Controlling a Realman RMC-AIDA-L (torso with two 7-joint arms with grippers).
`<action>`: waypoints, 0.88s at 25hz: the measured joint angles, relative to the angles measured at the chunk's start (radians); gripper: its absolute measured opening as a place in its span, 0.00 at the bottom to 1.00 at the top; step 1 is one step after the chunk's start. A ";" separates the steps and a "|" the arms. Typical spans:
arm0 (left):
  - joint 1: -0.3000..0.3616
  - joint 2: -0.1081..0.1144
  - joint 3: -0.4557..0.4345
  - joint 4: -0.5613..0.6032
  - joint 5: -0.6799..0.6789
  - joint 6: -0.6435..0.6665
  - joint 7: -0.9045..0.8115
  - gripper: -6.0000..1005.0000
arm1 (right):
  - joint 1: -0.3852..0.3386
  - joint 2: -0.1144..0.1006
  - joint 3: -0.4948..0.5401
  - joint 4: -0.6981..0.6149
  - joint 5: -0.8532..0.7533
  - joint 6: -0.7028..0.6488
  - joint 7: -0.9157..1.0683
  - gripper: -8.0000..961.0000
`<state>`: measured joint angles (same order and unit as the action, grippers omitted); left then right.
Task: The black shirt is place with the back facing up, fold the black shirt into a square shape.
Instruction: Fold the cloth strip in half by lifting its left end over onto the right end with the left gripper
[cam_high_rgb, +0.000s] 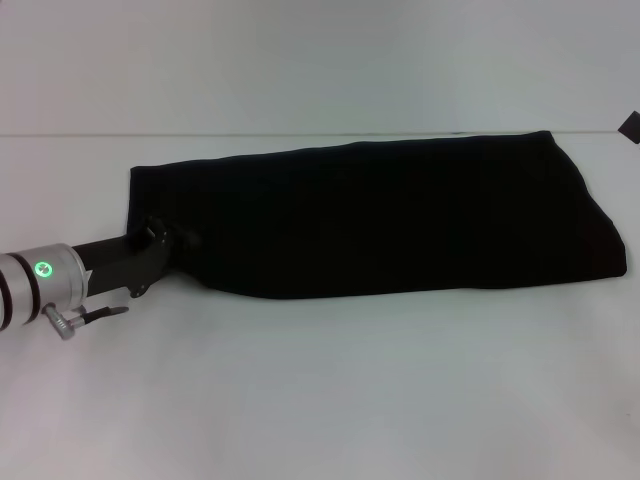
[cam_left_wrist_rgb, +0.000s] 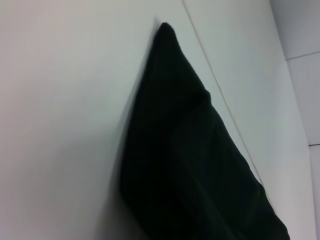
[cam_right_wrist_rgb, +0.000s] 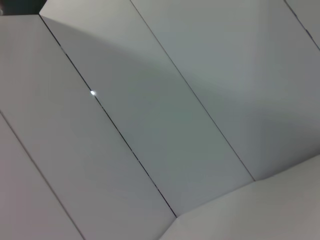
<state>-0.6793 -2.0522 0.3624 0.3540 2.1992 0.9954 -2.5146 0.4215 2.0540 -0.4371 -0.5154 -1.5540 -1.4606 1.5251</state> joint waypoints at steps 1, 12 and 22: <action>0.000 0.000 0.000 0.001 0.000 0.001 0.006 0.21 | 0.000 0.000 0.000 0.000 -0.001 0.003 -0.004 0.73; 0.006 0.001 0.007 0.032 0.000 0.045 0.116 0.12 | -0.006 0.003 0.000 0.000 -0.001 0.019 -0.007 0.73; 0.075 0.017 0.033 0.154 0.040 0.053 0.129 0.12 | 0.004 0.000 0.000 0.000 0.001 0.029 0.001 0.73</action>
<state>-0.6044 -2.0355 0.3956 0.5075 2.2389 1.0485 -2.3859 0.4257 2.0538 -0.4371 -0.5153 -1.5532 -1.4313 1.5256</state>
